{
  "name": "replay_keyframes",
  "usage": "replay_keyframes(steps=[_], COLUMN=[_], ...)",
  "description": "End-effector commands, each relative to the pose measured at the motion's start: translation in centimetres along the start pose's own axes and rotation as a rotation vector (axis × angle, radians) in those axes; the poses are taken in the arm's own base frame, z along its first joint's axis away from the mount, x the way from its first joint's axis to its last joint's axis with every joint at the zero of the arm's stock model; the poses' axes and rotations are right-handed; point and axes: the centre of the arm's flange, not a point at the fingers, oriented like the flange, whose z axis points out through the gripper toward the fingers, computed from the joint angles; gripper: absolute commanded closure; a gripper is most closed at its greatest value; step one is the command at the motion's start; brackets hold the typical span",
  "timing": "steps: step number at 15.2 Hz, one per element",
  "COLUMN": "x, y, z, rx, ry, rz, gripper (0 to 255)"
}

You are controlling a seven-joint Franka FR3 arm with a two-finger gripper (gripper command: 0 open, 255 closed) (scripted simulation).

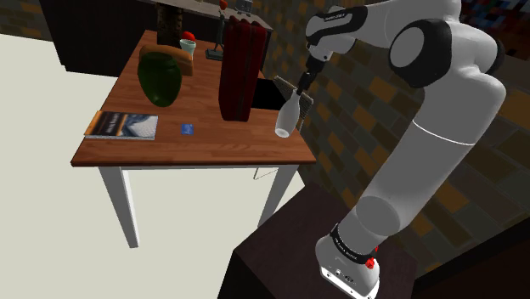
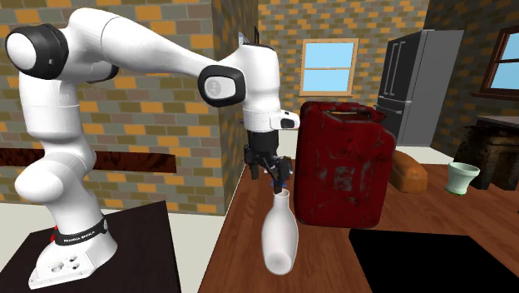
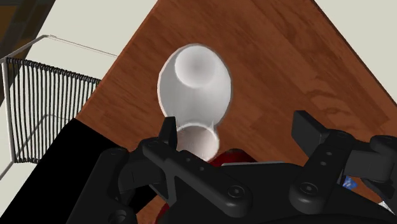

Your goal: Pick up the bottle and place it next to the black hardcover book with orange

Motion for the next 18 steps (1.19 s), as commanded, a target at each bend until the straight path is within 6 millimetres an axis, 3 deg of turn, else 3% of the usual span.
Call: replay_keyframes(steps=[1,9,17,18], x=[1.0,1.2,1.2,1.2], y=[2.6,3.0,3.0,3.0], z=[0.8,5.0,5.0,5.0], rx=[-0.005,-0.006,-0.006,-0.006], ry=[0.005,0.005,0.005,0.005], rz=[-0.006,-0.007,-0.007,-0.007], gripper=[0,0,0,255])
